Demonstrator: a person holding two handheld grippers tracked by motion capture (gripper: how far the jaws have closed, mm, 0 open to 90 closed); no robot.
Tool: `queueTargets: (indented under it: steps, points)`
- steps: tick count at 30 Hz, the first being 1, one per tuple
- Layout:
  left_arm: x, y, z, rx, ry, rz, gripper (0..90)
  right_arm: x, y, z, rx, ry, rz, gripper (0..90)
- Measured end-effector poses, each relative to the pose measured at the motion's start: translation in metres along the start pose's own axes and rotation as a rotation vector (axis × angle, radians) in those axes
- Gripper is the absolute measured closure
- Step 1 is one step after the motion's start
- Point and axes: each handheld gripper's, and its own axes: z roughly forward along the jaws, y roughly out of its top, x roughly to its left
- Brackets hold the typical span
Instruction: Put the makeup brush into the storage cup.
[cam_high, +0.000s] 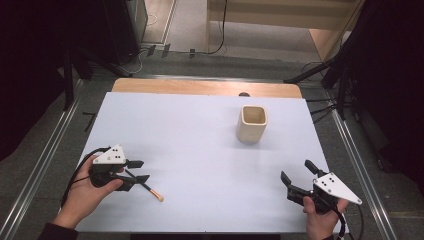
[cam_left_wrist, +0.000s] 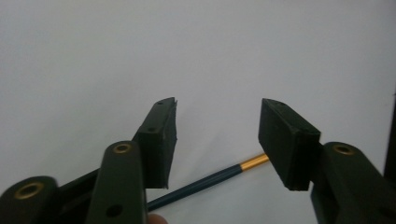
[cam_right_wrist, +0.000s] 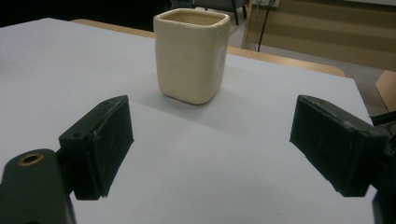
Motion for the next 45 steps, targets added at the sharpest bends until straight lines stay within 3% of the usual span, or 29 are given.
queueTargets:
  steps: [5, 11, 15, 20, 24, 26, 33, 41, 44, 45]
  points:
    - [0.001, 0.003, 0.005, 0.06, -0.021, 0.051, 47.4, 0.0, 0.0, 0.0, 0.002, 0.0, 0.001, 14.1]
    - [-0.003, 0.005, 0.016, 0.16, -0.036, 0.158, 51.8, 0.0, 0.0, 0.001, 0.005, -0.001, -0.005, 14.1]
    - [-0.005, 0.006, 0.023, 0.22, -0.055, 0.204, 55.7, 0.0, -0.001, 0.001, 0.008, 0.001, -0.004, 14.1]
    - [-0.007, 0.009, 0.025, 0.258, -0.055, 0.255, 55.8, 0.0, -0.001, 0.001, 0.009, 0.002, -0.006, 14.1]
    - [-0.008, 0.011, 0.026, 0.279, -0.067, 0.275, 56.7, 0.0, -0.001, 0.001, 0.011, 0.001, -0.001, 14.1]
    - [-0.009, 0.012, 0.029, 0.319, -0.079, 0.294, 58.3, 0.0, -0.001, 0.002, 0.012, 0.001, -0.004, 14.1]
    - [-0.011, 0.01, 0.038, 0.38, -0.1, 0.322, 59.7, 0.001, -0.001, 0.002, 0.016, 0.004, -0.005, 14.1]
    - [-0.011, 0.009, 0.044, 0.398, -0.115, 0.323, 59.5, 0.0, -0.001, 0.003, 0.019, 0.001, -0.007, 14.1]
    - [-0.011, 0.007, 0.049, 0.43, -0.106, 0.338, 61.1, 0.0, -0.001, 0.003, 0.022, -0.001, -0.006, 14.1]
    - [-0.009, 0.006, 0.05, 0.433, -0.115, 0.322, 61.4, 0.0, -0.001, 0.003, 0.024, -0.002, -0.009, 14.1]
